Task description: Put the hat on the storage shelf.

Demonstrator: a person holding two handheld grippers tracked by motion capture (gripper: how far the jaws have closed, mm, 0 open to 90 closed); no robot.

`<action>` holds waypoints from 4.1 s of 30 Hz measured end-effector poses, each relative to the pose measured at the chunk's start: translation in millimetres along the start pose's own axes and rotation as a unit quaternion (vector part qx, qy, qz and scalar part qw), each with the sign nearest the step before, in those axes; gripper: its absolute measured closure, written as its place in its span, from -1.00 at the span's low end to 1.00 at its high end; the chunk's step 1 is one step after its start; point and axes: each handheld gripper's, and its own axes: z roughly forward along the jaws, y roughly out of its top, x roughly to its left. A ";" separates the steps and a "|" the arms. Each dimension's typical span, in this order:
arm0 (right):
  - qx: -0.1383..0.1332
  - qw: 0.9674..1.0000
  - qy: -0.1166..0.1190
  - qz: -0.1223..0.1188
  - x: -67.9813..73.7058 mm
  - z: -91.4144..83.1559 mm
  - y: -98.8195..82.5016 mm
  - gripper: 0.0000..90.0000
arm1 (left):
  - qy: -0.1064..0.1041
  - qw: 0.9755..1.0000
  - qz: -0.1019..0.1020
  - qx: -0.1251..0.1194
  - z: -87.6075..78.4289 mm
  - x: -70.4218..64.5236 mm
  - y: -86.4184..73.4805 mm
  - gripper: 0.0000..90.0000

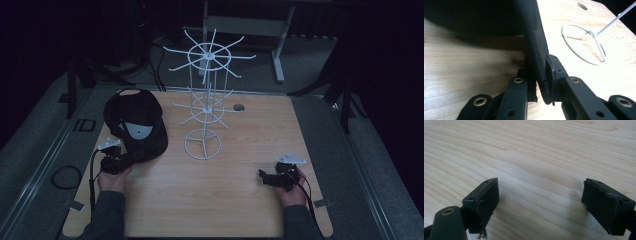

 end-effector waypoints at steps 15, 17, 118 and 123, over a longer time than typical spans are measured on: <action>0.000 1.000 0.000 0.000 0.0 0.0 0.0 -0.68 | 0.011 0.999 0.037 -0.001 -7.9 -15.2 8.3 0.92; 0.000 1.000 0.000 0.000 -0.1 0.0 0.0 -0.68 | 0.014 0.999 0.043 -0.002 -8.9 -17.2 8.7 0.92; -0.001 1.000 0.000 0.001 0.1 0.1 0.0 -0.68 | 0.065 0.989 0.100 -0.086 -65.1 -43.1 34.9 0.92; 0.000 1.000 0.000 0.001 0.1 0.1 0.0 -0.69 | 0.065 0.989 0.101 -0.090 -67.7 -44.1 35.3 0.91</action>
